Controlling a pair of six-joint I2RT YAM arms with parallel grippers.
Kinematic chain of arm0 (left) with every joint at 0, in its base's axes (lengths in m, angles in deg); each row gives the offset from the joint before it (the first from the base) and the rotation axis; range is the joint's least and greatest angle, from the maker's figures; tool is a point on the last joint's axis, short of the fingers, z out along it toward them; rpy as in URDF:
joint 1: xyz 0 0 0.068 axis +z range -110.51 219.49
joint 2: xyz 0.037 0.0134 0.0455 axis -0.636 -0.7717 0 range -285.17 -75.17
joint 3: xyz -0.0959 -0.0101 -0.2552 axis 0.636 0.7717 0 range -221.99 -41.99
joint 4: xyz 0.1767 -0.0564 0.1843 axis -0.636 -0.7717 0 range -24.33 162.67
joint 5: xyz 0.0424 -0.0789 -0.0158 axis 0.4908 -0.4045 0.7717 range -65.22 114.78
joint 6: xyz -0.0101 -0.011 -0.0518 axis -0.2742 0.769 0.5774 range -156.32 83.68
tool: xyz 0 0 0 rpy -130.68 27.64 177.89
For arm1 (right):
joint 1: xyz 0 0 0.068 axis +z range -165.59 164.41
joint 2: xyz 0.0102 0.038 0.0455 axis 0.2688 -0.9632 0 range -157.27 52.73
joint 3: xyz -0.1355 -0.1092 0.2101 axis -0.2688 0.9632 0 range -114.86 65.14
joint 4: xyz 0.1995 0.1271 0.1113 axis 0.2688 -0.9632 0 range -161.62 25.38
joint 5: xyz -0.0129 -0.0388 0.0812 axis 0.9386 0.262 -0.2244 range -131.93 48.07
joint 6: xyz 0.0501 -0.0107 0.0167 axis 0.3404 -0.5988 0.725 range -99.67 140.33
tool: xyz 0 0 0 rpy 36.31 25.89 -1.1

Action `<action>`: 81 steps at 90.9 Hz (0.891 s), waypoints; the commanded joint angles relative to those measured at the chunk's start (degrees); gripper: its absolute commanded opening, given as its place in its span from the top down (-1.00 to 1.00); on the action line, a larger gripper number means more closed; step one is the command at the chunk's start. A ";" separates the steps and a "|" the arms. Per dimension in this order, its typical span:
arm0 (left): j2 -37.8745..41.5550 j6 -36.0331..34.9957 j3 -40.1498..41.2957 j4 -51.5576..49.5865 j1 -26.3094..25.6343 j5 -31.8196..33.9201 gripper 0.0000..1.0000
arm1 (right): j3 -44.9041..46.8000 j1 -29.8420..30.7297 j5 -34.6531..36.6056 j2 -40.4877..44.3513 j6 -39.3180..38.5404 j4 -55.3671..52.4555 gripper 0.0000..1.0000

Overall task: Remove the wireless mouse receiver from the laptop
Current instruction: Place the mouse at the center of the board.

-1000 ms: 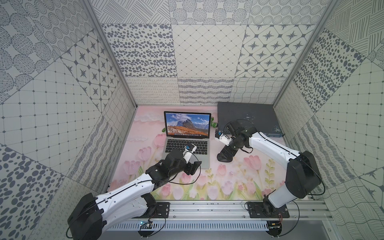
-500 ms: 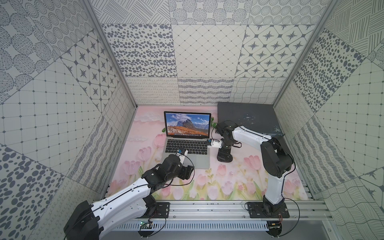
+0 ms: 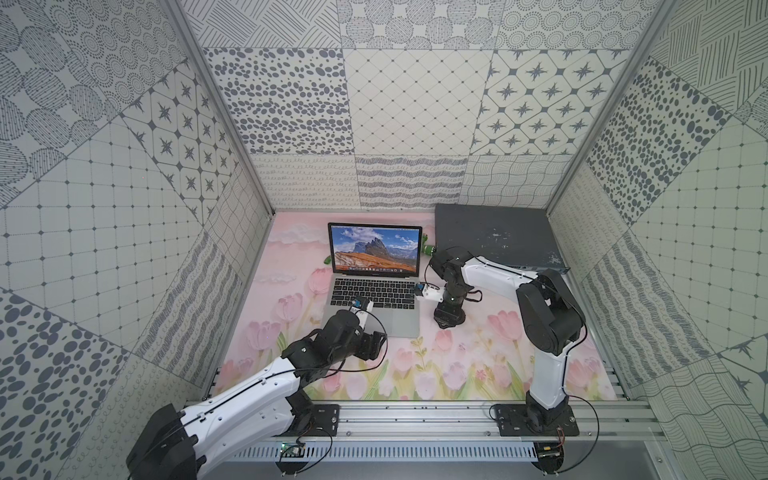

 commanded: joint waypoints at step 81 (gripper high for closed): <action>-0.05 0.63 0.01 -0.94 0.12 0.13 -0.59 | 1.67 -5.94 2.56 -4.24 63.45 4.90 -0.36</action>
